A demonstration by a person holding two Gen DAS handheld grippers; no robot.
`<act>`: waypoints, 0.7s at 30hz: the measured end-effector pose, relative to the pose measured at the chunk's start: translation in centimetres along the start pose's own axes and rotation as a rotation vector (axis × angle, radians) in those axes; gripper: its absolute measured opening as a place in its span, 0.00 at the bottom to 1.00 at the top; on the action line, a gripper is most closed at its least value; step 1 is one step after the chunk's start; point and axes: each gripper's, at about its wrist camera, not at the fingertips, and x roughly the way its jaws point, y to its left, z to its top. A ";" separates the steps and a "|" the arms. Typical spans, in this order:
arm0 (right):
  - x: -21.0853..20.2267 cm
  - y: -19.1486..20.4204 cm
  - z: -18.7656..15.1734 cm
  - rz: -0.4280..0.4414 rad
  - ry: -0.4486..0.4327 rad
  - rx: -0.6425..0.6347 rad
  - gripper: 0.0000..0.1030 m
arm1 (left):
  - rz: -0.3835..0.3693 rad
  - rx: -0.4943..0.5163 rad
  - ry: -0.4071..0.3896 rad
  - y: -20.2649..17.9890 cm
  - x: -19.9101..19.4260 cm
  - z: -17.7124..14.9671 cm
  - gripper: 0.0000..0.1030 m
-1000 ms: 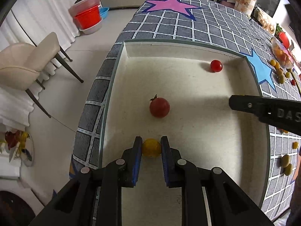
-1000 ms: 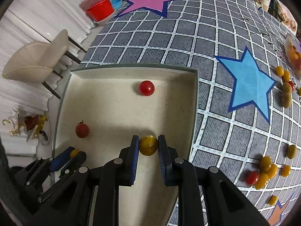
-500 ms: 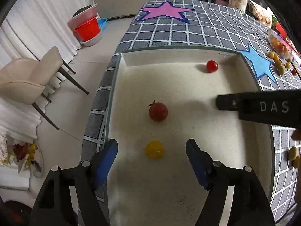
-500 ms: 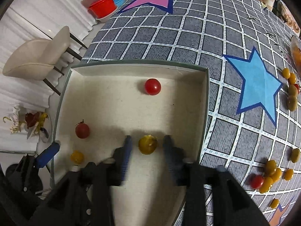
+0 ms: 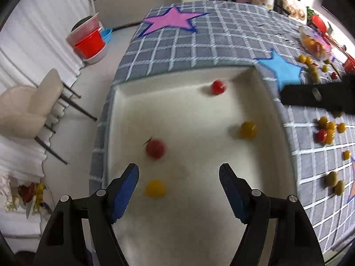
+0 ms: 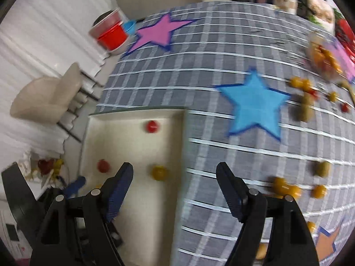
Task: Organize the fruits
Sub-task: 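Open both tools to release the yellow tomatoes into the tray, then grasp a small brown round fruit with the left tool while the right grasps a yellow tomato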
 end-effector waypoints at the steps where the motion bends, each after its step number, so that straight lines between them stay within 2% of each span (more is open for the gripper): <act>1: -0.5 -1.0 -0.3 -0.016 -0.005 0.014 0.78 | -0.007 0.010 -0.007 -0.6 -0.3 0.5 0.74; 8: -4.4 -10.2 -2.7 -0.159 -0.036 0.167 0.78 | -0.079 0.088 -0.049 -6.2 -2.0 4.4 0.74; 14: -6.2 -16.3 -5.4 -0.224 -0.043 0.289 0.78 | -0.164 0.144 -0.061 -11.5 -2.5 7.9 0.74; 21: -6.4 -18.5 -8.0 -0.232 -0.014 0.289 0.78 | -0.204 0.160 -0.034 -16.5 -0.3 11.0 0.74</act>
